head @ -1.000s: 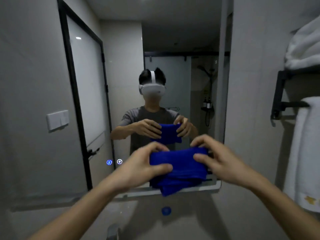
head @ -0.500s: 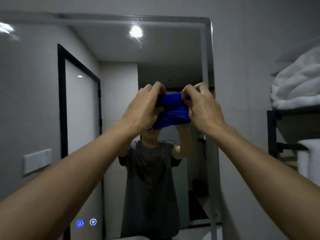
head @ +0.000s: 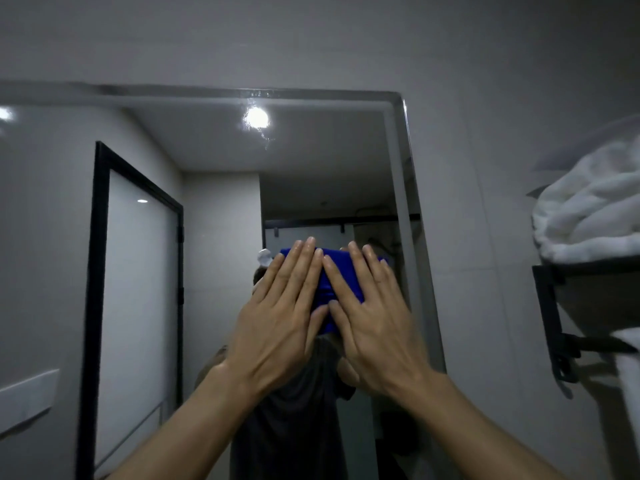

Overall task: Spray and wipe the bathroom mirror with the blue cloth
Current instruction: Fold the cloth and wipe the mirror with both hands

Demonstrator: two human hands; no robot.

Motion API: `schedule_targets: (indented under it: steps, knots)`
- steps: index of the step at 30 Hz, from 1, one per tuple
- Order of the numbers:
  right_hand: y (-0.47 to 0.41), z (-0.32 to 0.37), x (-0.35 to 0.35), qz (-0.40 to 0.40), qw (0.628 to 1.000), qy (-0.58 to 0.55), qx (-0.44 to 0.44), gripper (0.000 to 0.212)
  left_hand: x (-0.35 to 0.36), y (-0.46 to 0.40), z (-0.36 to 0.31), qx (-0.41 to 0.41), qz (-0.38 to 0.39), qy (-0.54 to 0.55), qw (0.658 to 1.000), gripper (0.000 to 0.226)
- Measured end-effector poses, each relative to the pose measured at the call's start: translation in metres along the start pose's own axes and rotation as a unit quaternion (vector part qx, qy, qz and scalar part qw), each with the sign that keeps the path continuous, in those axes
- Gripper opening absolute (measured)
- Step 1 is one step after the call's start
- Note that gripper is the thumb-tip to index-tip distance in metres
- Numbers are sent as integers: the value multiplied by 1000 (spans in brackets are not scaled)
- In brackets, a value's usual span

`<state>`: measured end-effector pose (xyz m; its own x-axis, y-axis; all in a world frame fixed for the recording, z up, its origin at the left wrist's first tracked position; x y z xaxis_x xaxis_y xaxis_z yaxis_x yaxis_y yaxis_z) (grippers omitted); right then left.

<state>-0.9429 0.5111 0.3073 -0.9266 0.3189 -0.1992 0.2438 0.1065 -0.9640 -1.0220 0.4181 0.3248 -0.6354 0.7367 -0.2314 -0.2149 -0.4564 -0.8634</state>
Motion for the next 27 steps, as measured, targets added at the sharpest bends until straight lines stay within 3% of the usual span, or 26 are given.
schedule_targets:
  steps: [5,13,17,27]
  knots:
    - [-45,-20,6,-10,994,82,-65,58,-4,-32,18,16,-28,-28,999,63]
    - [-185,-68,-41,-20,992,113,-52,56,-35,-176,65,13,-59,-2,998,68]
    - [-214,-87,-52,-25,993,110,-35,54,-34,-217,71,9,-50,-4,999,70]
    - [-259,-119,-64,-55,994,93,-22,56,-37,-269,69,-27,-107,-17,994,67]
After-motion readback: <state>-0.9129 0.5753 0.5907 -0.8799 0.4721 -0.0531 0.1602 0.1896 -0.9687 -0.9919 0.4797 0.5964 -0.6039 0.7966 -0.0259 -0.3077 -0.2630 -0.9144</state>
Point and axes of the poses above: each hand's wrist, its own y-axis away from the middle knuckle, its own x-axis out of the palm, z = x × y, the point moved 7 cm from there along -y, towards the middle knuckle, and after that the axes turned 4 degrees about -z, right-handed, at the moved point
